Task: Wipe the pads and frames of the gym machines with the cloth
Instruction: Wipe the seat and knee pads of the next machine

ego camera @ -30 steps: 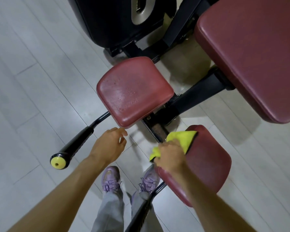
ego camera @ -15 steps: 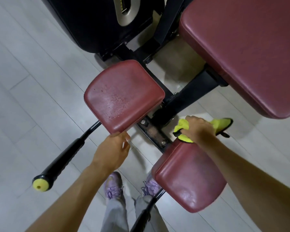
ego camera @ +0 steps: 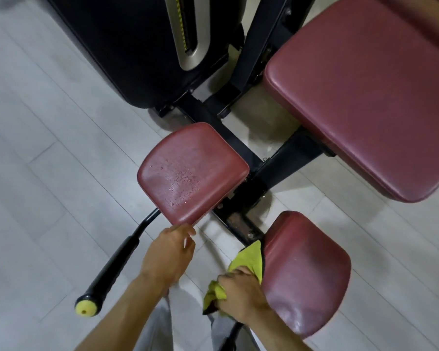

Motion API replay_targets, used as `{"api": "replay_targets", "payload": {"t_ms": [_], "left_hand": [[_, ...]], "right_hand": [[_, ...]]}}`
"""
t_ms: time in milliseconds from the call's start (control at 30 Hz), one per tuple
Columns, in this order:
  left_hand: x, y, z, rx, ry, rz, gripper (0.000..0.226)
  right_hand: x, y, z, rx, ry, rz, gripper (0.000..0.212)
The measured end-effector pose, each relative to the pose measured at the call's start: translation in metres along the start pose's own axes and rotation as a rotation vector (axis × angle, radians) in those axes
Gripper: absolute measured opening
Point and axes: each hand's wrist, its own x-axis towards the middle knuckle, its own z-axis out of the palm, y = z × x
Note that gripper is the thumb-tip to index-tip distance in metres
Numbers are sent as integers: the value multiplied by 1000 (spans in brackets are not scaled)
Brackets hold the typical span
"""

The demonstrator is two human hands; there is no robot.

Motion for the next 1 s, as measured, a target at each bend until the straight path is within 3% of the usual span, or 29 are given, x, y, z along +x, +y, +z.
{"api": "replay_targets", "payload": {"t_ms": [67,200,300,367,433,533,600,700,800,1000], "left_hand": [[7,-8,-10,12,-18,6,27],[24,-23,-33,36,-46,55,24],[35,-36,-52,55,-45,93,23],[41,-49,-65,64,-70,119,27],[45,-65,-78,70,-89,128,31],[49,-93,-96,97,-114,121,29],[51,-112,-109,110,-137,108,29],[52,-141,-122,177,-119,104,34],[49,-162,-125,202,-94,93,34],[50,-172,-103,114,-126,61,34]], "right_hand": [[4,-10,-3,183,33,172,37],[22,-17,-28,749,261,487,45],[36,-23,-62,1024,364,509,12],[46,-31,-89,1250,520,454,22],[57,-42,-113,1317,709,494,28],[78,-67,-138,1143,1048,622,27],[97,-85,-145,1083,1146,593,26],[133,-102,-117,941,925,559,48],[155,-113,-59,539,667,444,63],[158,-90,-49,-36,616,401,79]]}}
